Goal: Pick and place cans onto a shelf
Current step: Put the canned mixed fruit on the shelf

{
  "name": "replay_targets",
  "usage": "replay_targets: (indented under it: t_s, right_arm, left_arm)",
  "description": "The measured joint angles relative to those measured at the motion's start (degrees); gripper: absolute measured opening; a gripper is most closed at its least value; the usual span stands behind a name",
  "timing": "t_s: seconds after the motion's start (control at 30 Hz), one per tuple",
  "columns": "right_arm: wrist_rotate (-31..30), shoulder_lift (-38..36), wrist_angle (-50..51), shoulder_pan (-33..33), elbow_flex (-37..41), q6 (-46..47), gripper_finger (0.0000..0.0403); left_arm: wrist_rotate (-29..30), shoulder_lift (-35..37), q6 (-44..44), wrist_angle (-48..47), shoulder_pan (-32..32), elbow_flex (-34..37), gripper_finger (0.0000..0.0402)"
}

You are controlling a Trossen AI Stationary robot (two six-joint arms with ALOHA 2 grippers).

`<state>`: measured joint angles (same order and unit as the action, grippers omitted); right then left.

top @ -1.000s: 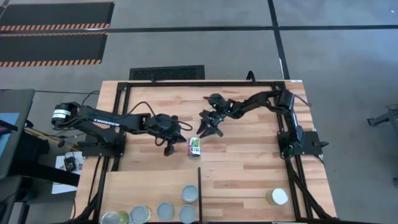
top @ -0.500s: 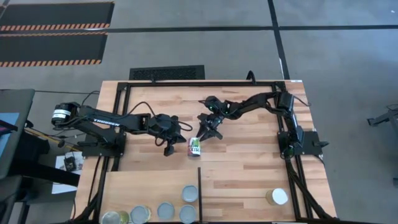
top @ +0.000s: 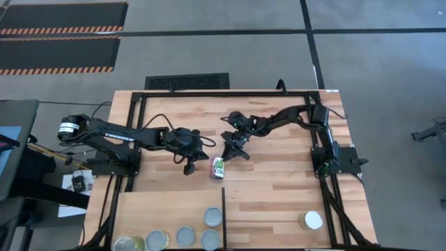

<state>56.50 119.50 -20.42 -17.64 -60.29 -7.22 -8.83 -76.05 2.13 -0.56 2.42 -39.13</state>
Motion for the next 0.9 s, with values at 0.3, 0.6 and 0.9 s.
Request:
replay_targets:
  t_s: [0.3, 0.6, 0.9]
  right_arm:
    - [-3.4, -0.05, 0.54, 0.83, 0.0, -0.79, 0.0011]
    - [-5.31, -0.93, 1.38, 0.78, 0.04, 0.06, 0.0004]
    - [-9.99, -6.01, 7.98, 1.04, 0.02, -1.27, 0.0021]
  left_arm:
    - [-0.01, 0.0, 0.02, -0.02, 0.0, 0.0, 0.0]
    - [0.09, 0.53, 0.07, -0.25, 0.0, 0.04, 0.0]
    - [1.96, 2.06, 2.44, -6.83, -0.64, 0.04, 0.0]
